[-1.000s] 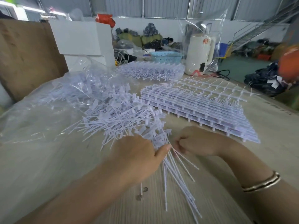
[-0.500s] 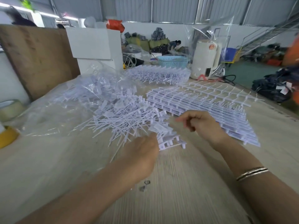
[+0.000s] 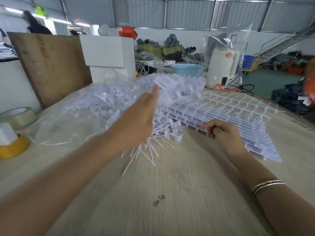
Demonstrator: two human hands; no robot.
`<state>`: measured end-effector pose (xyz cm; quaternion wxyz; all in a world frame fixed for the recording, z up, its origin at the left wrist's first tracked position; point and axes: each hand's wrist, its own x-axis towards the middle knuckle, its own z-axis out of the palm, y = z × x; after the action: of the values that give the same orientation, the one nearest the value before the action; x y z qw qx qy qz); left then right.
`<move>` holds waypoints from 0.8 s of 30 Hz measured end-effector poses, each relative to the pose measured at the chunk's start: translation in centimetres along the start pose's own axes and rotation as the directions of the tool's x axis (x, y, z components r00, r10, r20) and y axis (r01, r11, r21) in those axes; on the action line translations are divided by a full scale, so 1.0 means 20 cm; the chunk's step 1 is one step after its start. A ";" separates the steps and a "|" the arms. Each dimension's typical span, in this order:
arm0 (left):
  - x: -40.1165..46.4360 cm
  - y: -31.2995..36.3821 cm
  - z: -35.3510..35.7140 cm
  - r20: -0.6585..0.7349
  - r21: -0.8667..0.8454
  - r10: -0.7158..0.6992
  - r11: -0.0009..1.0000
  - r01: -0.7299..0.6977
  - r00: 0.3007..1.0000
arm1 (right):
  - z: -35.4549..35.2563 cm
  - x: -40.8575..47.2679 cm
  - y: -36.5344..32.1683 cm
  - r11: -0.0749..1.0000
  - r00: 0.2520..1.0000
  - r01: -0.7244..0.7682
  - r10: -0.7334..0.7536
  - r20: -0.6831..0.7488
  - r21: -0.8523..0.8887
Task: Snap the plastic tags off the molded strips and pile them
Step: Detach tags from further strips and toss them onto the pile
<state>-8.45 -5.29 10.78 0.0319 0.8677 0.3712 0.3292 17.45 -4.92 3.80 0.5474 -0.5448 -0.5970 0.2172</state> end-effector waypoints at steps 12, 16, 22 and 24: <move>0.12 -0.33 0.18 0.122 0.444 -0.508 0.796 0.410 0.853 | 0.11 -0.09 -0.09 0.935 0.972 0.233 -0.219 0.080 -0.269; 0.07 -0.22 0.19 0.189 0.458 -0.524 0.795 0.397 0.831 | 0.25 -0.09 -0.16 0.744 0.873 0.482 -0.365 0.323 -0.463; 0.02 -0.30 0.18 0.384 0.541 -0.634 0.744 0.393 0.671 | 0.45 0.04 -0.09 0.292 0.698 0.715 -0.245 0.673 -0.635; 0.00 -0.35 0.14 0.437 0.535 -0.597 0.774 0.339 0.673 | 0.44 0.11 -0.04 0.167 0.674 0.735 -0.291 0.679 -0.658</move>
<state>-11.18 0.19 6.56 0.0468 0.7828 0.6177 -0.0600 9.71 -0.23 2.83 0.0607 -0.4461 -0.8589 -0.2440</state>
